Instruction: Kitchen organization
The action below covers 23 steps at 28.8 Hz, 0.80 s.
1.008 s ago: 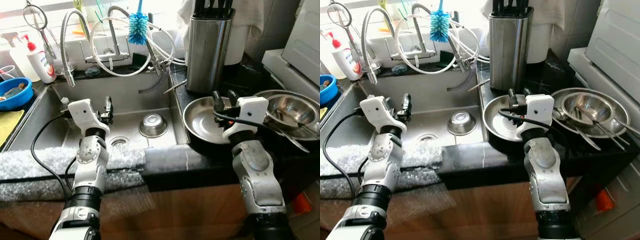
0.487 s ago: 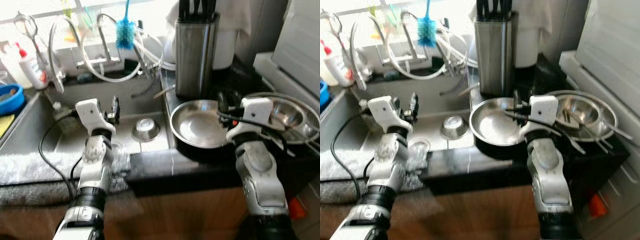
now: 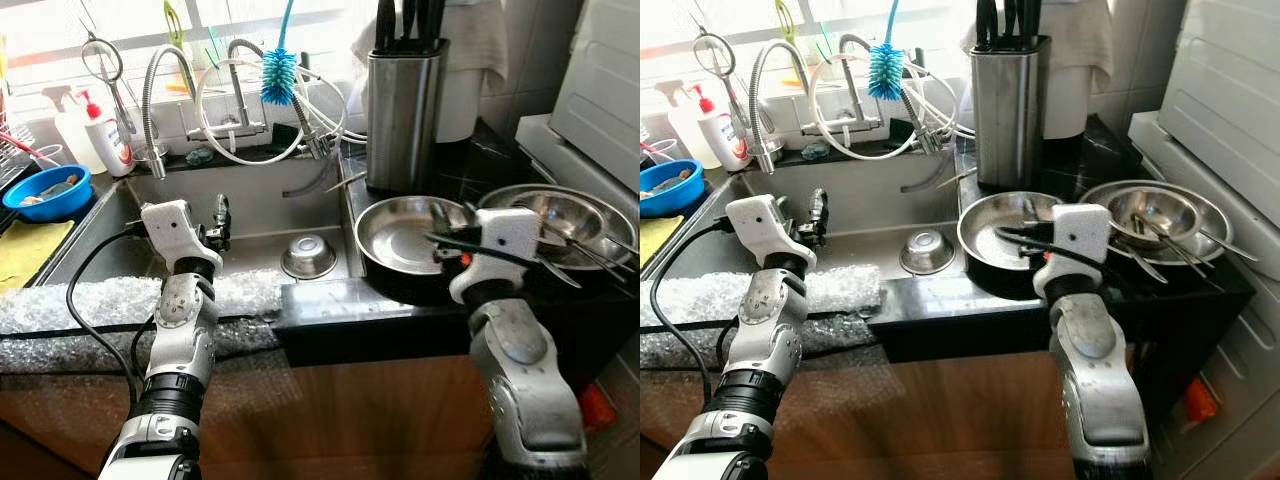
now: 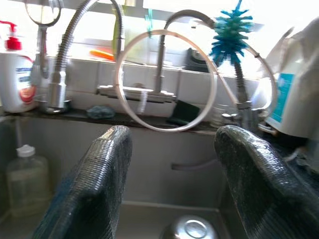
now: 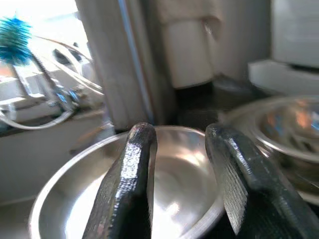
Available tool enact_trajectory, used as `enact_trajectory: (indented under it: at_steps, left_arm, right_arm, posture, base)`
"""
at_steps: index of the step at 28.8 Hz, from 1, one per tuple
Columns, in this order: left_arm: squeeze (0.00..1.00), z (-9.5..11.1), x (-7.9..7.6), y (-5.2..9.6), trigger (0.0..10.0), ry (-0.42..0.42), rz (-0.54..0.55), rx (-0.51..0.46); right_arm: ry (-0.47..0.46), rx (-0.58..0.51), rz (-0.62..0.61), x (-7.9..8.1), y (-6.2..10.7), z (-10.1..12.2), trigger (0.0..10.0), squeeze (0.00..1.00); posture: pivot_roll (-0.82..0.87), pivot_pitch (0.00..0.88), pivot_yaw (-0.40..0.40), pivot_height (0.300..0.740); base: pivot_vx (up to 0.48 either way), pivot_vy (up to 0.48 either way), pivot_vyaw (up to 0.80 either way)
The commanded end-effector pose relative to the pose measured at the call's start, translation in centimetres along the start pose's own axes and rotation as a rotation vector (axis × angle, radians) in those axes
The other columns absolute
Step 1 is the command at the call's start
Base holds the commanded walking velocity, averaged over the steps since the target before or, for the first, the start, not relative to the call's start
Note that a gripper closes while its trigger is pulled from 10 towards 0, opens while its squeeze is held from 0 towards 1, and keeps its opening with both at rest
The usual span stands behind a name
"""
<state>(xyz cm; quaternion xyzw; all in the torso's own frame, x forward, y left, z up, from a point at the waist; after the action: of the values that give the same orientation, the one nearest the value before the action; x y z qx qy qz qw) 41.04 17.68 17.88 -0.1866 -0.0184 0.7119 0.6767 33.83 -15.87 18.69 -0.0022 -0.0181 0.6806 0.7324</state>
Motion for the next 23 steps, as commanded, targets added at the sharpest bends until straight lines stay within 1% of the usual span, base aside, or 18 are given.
enact_trajectory:
  at_steps: [1, 7, 8, 10, 11, 14, 22, 23]
  left_arm:
    - [0.00, 0.3, 0.4, -0.5, 10.0, -0.015, 0.000, 0.002]
    - [0.00, 0.3, 0.1, -0.6, 10.0, -0.016, -0.010, 0.003]
    - [0.00, 0.3, 0.0, -0.5, 10.0, -0.016, -0.011, 0.003]
    - [0.00, 0.3, 0.0, -0.5, 10.0, -0.016, -0.014, 0.004]
    - [0.00, 0.2, 0.0, -0.5, 10.0, -0.020, -0.016, 0.005]
    - [0.00, 0.2, 0.0, -0.4, 10.0, -0.023, -0.021, 0.006]
    - [0.00, 0.4, -0.1, -0.5, 10.0, -0.027, -0.028, 0.001]
    - [0.00, 0.5, -0.2, -0.6, 10.0, -0.028, -0.033, -0.001]
  right_arm:
    - [-0.031, 0.029, -0.030, -0.1, 0.2, 0.3, 10.0, 0.00]
    - [-0.038, 0.065, -0.047, -0.1, 0.2, 0.0, 10.0, 0.00]
    - [-0.056, 0.080, -0.058, -0.2, 0.2, -0.3, 10.0, 0.00]
    - [-0.103, 0.158, -0.102, -0.8, 0.2, -1.5, 10.0, 0.00]
    - [-0.115, 0.181, -0.104, -0.9, 0.1, -1.9, 10.0, 0.00]
    - [-0.148, 0.206, -0.112, -1.0, -0.1, -2.3, 10.0, 0.00]
    - [-0.177, 0.208, -0.113, -0.9, -1.0, -1.9, 10.0, 0.00]
    - [-0.195, 0.212, -0.113, -0.7, -1.2, -1.8, 10.0, 0.00]
  posture:
    - [-0.19, 0.000, 0.141, 0.740]
    - [-0.18, 0.000, 0.139, 0.740]
    - [-0.18, 0.000, 0.134, 0.740]
    - [-0.17, 0.000, 0.132, 0.740]
    - [-0.17, 0.000, 0.132, 0.740]
    - [-0.17, 0.000, 0.130, 0.740]
    - [-0.16, 0.000, 0.130, 0.740]
    - [-0.15, 0.000, 0.132, 0.740]
  base:
    - [0.000, 0.000, 0.00]
    - [0.000, 0.000, 0.00]
    - [0.000, 0.000, 0.00]
    - [0.000, 0.000, 0.00]
    - [0.000, 0.000, 0.00]
    - [0.000, 0.000, 0.00]
    - [0.000, 0.000, 0.00]
    - [0.000, 0.000, 0.00]
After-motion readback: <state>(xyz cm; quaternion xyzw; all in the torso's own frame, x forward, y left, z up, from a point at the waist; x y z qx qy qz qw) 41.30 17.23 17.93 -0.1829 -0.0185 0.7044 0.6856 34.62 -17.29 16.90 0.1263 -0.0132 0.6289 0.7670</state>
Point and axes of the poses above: a point about 5 cm out from each wrist's last joint towards the gripper, its own y axis pointing back from the gripper into the wrist, its own z axis along the axis of the wrist's last joint, x = y × z, the point moved 6 cm from there along -y, pointing out of the wrist towards the gripper, and after that the axes turned 1 degree about y, right-handed, at the moved point
